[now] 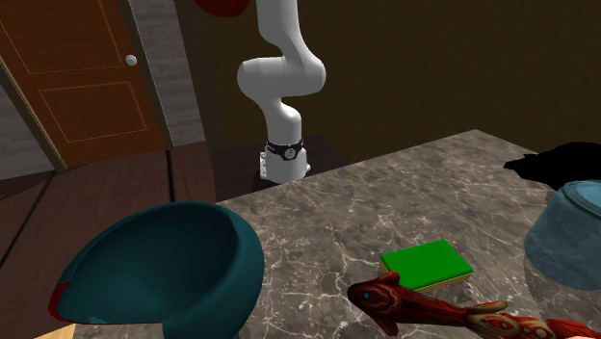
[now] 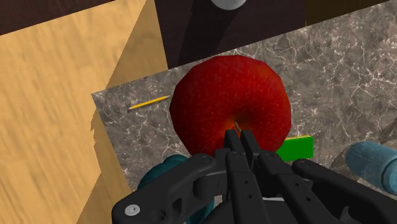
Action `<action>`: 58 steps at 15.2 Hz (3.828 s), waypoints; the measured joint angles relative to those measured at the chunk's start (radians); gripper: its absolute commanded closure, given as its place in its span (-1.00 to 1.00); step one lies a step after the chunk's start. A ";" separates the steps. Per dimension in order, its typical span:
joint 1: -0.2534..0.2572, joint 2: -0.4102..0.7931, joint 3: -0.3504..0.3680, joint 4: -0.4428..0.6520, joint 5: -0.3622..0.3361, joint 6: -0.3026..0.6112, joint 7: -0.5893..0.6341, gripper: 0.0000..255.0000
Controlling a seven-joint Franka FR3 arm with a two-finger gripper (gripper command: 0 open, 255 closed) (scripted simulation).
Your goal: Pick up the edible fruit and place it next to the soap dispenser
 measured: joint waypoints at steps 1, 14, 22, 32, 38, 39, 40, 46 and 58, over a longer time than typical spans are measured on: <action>0.005 -0.006 0.016 -0.007 0.008 0.000 0.024 1.00; 0.091 -0.044 0.268 -0.058 0.152 0.024 0.412 1.00; 0.147 0.026 0.417 0.000 0.227 0.061 0.641 1.00; 0.246 0.245 0.605 0.237 0.236 0.081 0.936 1.00; 0.369 0.471 0.710 0.504 0.153 0.051 1.128 1.00; 0.378 0.480 0.715 0.507 0.149 0.057 1.141 1.00; 0.377 0.472 0.715 0.480 0.151 0.076 1.141 1.00; 0.346 0.378 0.700 0.267 0.188 0.199 1.101 1.00; 0.324 0.262 0.681 -0.039 0.226 0.392 1.040 1.00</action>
